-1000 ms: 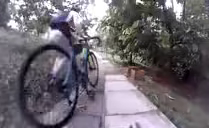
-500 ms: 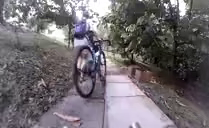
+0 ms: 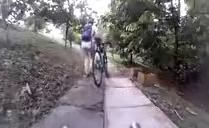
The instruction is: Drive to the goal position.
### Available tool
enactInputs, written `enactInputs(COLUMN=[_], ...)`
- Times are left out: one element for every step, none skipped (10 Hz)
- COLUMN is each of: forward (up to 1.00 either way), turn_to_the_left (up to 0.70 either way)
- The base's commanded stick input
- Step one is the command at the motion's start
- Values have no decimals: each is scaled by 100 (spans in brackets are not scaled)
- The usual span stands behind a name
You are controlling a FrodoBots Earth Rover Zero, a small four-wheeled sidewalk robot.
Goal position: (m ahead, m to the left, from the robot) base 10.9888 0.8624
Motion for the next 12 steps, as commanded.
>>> enactInputs(forward=[70,70,70,70,70,70,70,70,70,70,70,70], turn_to_the_left=[-14,-14,-14,-11,-4,0,0,0,0,0,0,0])
